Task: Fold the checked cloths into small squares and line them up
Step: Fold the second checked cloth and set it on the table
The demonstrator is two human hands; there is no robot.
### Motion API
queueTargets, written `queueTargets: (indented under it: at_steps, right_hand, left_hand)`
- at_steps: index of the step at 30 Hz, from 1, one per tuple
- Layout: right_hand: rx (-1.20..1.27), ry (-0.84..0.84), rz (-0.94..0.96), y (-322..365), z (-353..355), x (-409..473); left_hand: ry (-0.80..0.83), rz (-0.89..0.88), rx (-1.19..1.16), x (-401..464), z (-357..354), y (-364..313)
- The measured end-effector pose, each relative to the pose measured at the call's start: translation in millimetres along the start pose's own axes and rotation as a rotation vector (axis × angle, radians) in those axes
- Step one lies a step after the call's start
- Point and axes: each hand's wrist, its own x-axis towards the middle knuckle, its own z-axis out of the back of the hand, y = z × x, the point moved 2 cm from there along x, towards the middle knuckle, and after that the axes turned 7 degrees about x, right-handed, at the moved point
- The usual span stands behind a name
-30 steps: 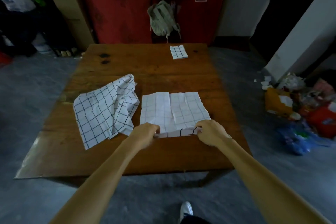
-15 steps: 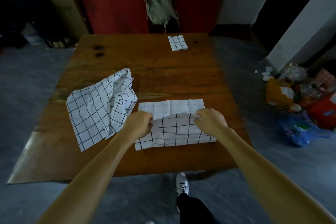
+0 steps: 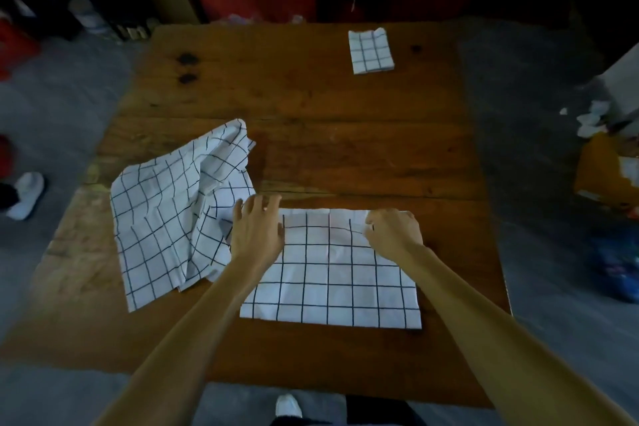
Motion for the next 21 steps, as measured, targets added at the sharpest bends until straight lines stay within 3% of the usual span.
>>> queueTargets:
  at_steps: [4, 9, 14, 21]
  right_hand:
    - [0.019, -0.046, -0.007, -4.5, -20.9, 5.6]
    - [0.027, -0.148, 0.021, 2.9, -36.0, -11.8]
    - [0.102, -0.006, 0.114, 21.6, -74.2, -39.8]
    - [0.024, 0.064, 0.051, 6.1, -116.3, -48.5]
  left_hand:
    - [-0.025, -0.003, -0.122, -20.1, -26.7, -8.2]
    - [0.170, -0.047, -0.240, -49.8, -56.5, -25.3]
    - [0.281, -0.122, -0.158, -62.2, -98.3, -31.3]
    - [0.229, -0.153, -0.138, -61.5, -127.5, -24.4]
